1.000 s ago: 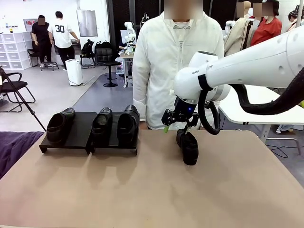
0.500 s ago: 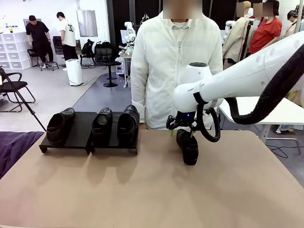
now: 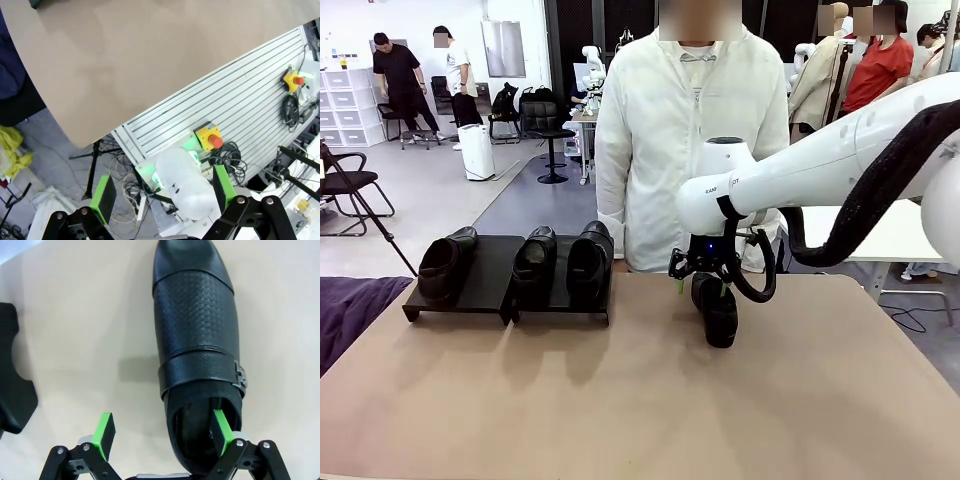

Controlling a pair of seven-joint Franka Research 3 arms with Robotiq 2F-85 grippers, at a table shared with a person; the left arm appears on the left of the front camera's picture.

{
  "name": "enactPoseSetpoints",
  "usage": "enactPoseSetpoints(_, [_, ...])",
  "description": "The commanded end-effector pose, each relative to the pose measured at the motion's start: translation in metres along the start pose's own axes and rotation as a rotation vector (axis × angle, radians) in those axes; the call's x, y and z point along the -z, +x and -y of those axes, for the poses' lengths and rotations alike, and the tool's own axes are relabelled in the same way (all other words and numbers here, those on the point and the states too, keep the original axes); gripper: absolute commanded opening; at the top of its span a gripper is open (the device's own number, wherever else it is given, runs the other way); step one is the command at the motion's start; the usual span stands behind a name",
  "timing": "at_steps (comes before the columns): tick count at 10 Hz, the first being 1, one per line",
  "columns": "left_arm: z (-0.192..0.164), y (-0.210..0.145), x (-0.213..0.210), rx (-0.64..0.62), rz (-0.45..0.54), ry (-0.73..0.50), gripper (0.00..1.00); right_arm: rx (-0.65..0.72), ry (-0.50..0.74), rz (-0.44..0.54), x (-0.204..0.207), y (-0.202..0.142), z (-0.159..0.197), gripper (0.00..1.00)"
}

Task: Organize the shoes by placing them on the stand.
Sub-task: Pick up one Shoe and place it in the middle of the table.

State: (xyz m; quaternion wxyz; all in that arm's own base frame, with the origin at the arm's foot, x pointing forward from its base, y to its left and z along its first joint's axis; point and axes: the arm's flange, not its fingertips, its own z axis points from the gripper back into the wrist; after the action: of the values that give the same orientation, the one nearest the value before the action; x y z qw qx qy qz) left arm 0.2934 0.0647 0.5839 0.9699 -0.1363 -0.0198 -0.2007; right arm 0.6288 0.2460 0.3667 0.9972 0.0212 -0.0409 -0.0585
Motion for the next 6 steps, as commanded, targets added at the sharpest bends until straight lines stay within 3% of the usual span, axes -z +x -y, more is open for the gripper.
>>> enactPoseSetpoints(1, [-0.0009,-0.0009,-0.0013,0.009,0.004,-0.017,1.0,0.033,-0.013,-0.041,0.0002,0.0097,-0.0093,1.0])
enactPoseSetpoints(2, [-0.0009,-0.0009,-0.0013,0.009,0.004,-0.017,1.0,0.038,-0.039,-0.029,0.0009,0.0103,-0.0093,0.4])
enactPoseSetpoints(3, [-0.0009,-0.0009,-0.0013,0.009,0.004,-0.017,1.0,0.026,-0.047,-0.026,0.0023,0.01,-0.0103,0.0])
enactPoseSetpoints(6, [-0.0009,-0.0009,-0.0013,0.009,0.004,-0.017,1.0,0.027,-0.069,-0.036,0.0036,0.0119,-0.0106,0.0])
